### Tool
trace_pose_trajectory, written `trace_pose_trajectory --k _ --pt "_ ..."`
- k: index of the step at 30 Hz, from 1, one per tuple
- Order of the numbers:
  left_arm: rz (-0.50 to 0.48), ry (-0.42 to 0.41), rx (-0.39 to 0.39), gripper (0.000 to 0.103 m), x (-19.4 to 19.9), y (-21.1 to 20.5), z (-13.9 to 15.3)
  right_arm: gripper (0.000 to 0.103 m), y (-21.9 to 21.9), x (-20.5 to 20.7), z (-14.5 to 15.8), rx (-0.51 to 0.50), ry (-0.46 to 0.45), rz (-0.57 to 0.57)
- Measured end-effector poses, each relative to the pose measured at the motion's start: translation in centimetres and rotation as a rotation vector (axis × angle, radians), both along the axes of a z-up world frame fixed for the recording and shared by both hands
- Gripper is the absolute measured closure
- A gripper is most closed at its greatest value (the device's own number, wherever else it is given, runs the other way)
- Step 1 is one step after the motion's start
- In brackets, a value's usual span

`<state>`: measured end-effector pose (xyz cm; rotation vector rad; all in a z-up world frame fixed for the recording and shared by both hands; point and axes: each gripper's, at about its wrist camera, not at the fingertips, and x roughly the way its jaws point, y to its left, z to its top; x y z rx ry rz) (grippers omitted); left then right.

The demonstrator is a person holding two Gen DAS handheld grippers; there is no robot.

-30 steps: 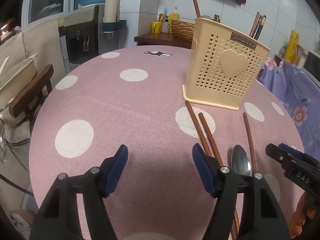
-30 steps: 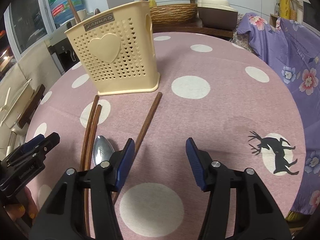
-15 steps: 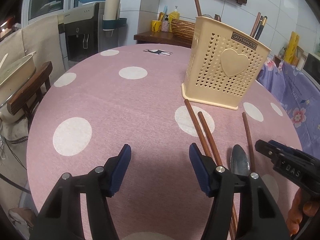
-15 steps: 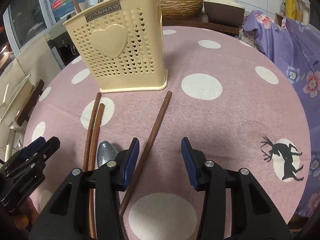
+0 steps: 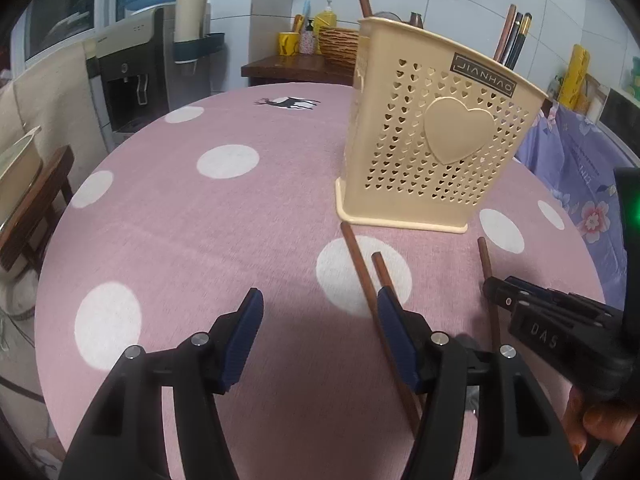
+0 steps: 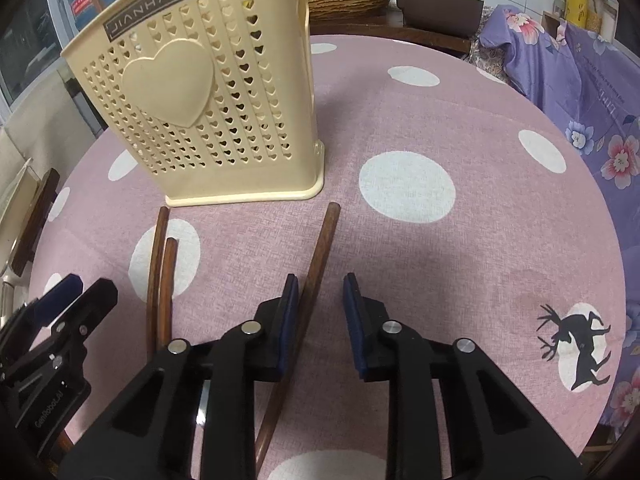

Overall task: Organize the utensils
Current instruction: 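Close left tool on a brown chopstick while right tool closes on another brown chopstick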

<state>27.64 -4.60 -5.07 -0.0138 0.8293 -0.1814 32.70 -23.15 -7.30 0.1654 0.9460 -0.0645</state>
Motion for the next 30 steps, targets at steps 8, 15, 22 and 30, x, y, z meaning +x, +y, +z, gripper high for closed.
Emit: trace_pose_trajectory --k 8,15,22,30 --pt "-0.007 0.073 0.003 0.049 2.5 -0.3 -1.1 0.091 -1.1 0.1 -0.3 0.001 0.004 0.001" --pt "-0.035 0.078 0.034 0.055 2.4 -1.6 -1.6 0.091 -1.2 -0.1 -0.4 0.005 -0.003 -0.001" --pt "-0.055 0.071 0.121 0.059 2.5 -3.1 -1.7 0.092 -0.9 -0.4 -0.4 0.023 -0.005 0.018" --pt "-0.09 0.105 0.153 0.061 3.6 -3.7 -1.3 0.092 -1.8 -0.4 -0.4 0.036 0.006 -0.003"
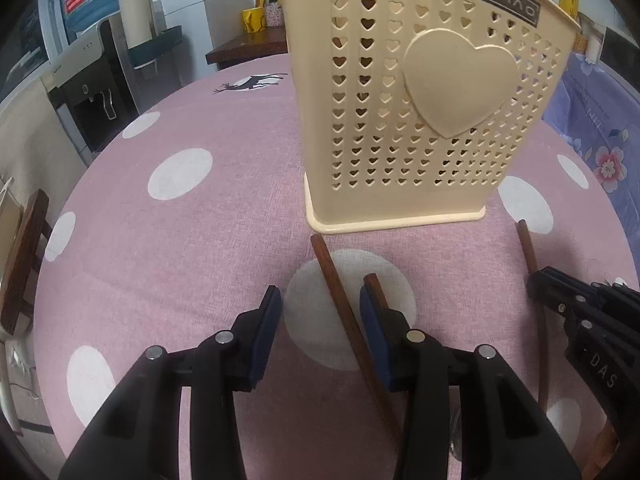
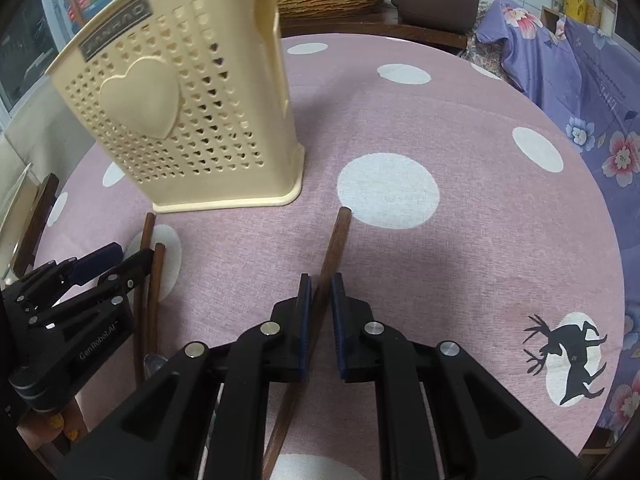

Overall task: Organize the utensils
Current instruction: 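Close left tool on a brown chopstick while right tool closes on another brown chopstick, then lift both brown chopsticks and lower them into the caddy with both tools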

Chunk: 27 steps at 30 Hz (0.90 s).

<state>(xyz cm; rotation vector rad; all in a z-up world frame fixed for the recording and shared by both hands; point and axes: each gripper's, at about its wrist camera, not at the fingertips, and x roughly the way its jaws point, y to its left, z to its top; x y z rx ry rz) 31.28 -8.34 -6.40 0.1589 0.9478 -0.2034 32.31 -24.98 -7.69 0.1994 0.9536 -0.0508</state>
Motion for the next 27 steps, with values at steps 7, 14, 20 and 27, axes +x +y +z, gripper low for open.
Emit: trace_pose_trajectory --k 7,14,20,27 --pt "0.008 0.015 0.0 0.061 0.5 -0.7 0.1 0.092 0.2 0.6 0.2 0.0 0.019 -0.031" --pt "0.029 -0.002 -0.005 0.075 0.4 -1.3 0.2 0.092 0.5 1.0 0.2 -0.026 0.017 -0.064" --pt "0.043 -0.029 0.016 0.092 0.1 -1.9 0.2 0.094 0.2 0.8 0.2 0.011 0.006 -0.098" --pt "0.055 -0.023 -0.023 0.094 -0.1 -1.5 0.3 0.095 -1.2 0.7 0.1 0.124 -0.008 -0.132"
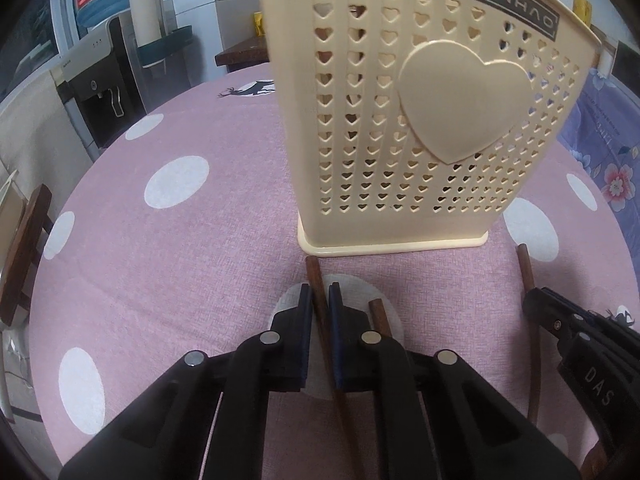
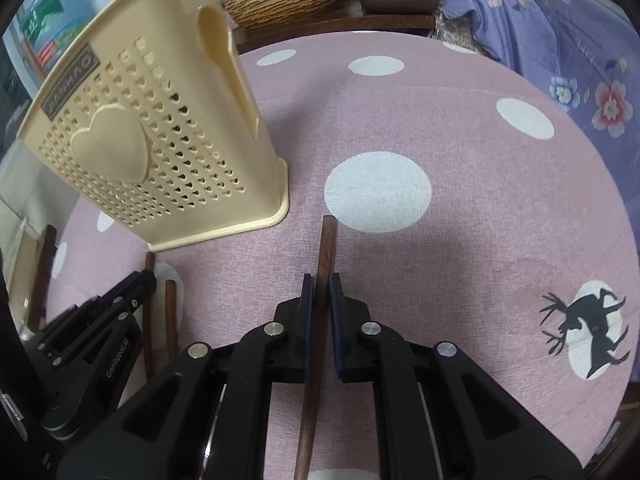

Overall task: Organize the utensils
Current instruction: 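Lift both brown chopsticks and lower them into the caddy with both tools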

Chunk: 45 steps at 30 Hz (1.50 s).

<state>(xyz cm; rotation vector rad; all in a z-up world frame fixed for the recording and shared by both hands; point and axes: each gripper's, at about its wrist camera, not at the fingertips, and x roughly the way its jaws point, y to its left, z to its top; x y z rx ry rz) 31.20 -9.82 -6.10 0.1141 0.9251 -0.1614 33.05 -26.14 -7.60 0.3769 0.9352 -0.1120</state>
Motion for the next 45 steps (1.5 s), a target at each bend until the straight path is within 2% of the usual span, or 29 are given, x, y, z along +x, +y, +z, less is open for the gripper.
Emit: trace_pose_trajectory --k 7,11,18,26,34,45 --pt "0.015 -0.007 -0.057 0.095 0.4 1.4 0.4 0.095 -1.0 -0.5 0.5 0.086 -0.05 -0.01" --pt "0.018 -0.032 -0.09 0.095 0.1 1.8 1.5 0.095 -1.4 -1.2 1.8 0.094 -0.099 -0.02" --pt "0.027 -0.116 -0.164 0.095 -0.9 3.2 5.1 0.095 -1.4 -3.5 5.6 0.032 -0.241 -0.017" --pt "0.039 -0.238 -0.23 0.095 -3.0 5.1 9.4 0.095 -2.1 -6.7 10.5 -0.083 -0.407 -0.015" --pt "0.033 -0.331 -0.251 0.095 -4.3 6.2 12.6 0.095 -2.2 -8.5 13.8 -0.106 -0.475 0.02" --pt "0.032 -0.389 -0.254 0.095 -5.4 7.0 14.5 0.095 -2.1 -9.2 15.5 -0.106 -0.495 0.062"
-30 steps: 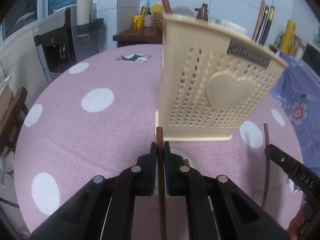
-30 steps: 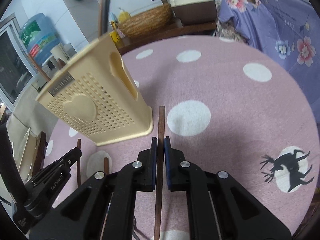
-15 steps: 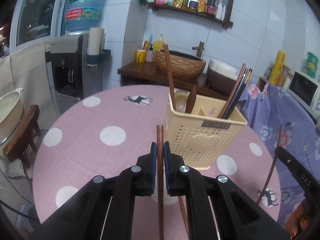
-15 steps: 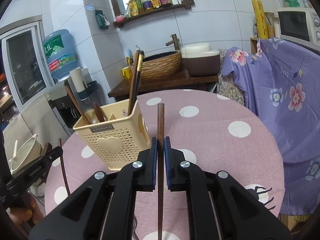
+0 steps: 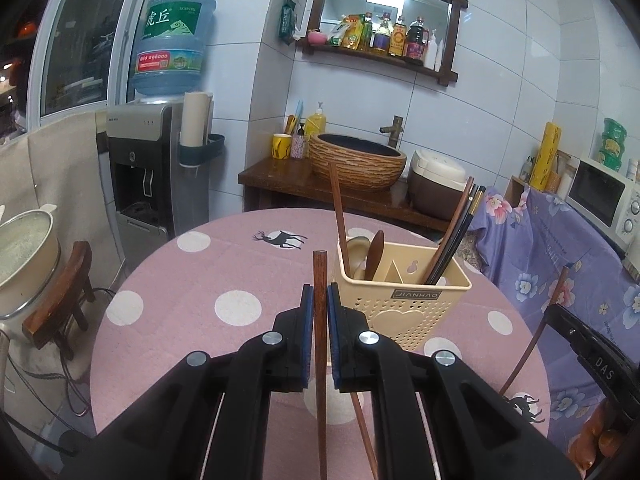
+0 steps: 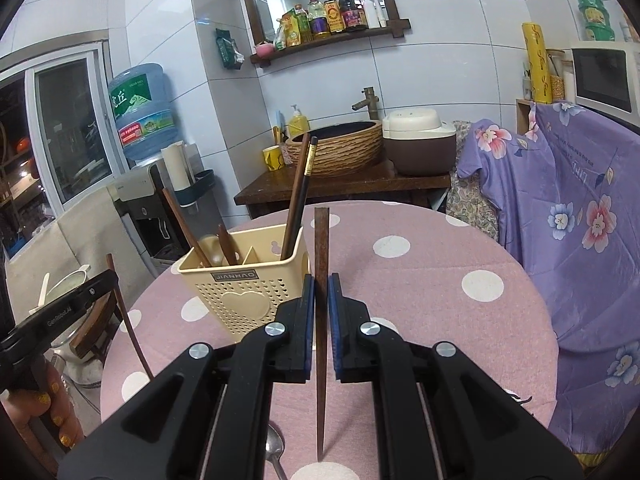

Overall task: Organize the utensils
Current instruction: 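Lift both brown chopsticks and lower them into the caddy with both tools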

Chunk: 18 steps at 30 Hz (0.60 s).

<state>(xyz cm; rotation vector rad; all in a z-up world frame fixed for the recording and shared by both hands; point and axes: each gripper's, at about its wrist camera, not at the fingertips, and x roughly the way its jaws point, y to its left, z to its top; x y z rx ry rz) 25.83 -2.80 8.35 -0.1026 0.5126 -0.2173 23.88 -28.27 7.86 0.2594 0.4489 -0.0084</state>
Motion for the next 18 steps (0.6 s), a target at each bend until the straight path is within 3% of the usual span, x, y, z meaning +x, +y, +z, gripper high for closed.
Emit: trace_pose_trajectory --k 18 --pt "0.014 -0.048 -0.011 0.095 -0.2 0.8 1.8 0.095 0.3 0.6 0.9 0.017 0.011 0.032"
